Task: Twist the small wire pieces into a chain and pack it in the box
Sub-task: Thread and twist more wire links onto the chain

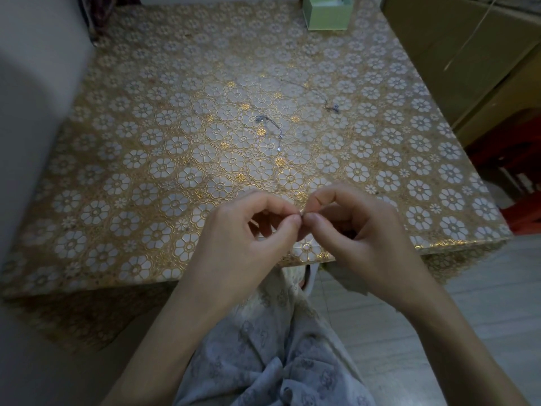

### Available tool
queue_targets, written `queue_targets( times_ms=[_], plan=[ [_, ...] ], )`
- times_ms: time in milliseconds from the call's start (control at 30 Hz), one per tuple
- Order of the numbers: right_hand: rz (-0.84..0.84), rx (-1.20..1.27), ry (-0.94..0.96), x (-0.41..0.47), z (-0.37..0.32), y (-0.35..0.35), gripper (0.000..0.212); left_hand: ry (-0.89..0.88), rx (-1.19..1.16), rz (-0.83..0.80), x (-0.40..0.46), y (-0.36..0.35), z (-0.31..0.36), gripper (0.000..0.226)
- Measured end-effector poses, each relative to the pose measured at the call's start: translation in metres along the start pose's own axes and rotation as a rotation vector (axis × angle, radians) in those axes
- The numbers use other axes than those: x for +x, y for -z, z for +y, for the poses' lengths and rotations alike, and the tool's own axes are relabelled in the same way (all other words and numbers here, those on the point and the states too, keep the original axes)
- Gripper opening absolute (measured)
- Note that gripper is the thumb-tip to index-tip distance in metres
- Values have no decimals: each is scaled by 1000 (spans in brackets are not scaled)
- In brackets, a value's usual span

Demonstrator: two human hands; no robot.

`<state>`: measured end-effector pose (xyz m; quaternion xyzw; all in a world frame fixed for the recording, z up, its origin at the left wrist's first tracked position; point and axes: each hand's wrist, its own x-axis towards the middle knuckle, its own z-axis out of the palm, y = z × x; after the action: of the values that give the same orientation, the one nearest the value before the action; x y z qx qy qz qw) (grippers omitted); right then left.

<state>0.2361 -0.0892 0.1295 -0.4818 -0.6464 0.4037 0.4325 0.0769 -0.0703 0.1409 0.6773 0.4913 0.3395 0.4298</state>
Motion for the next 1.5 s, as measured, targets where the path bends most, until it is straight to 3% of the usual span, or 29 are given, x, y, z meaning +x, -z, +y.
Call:
queue_targets(
  times_ms=[233, 700, 967, 1500],
  plan=[
    [71, -173, 62, 2, 3, -4, 10, -30, 76, 29, 1, -2, -1, 10],
    [56, 172, -78, 1, 1, -3, 10, -161, 155, 10, 1, 3, -2, 5],
    [17, 206, -94, 1, 1, -3, 11, -342, 320, 51, 3, 3, -3, 9],
    [52, 146, -143, 2, 6, -10, 9, -366, 394, 78, 6, -1, -9, 10]
  ],
)
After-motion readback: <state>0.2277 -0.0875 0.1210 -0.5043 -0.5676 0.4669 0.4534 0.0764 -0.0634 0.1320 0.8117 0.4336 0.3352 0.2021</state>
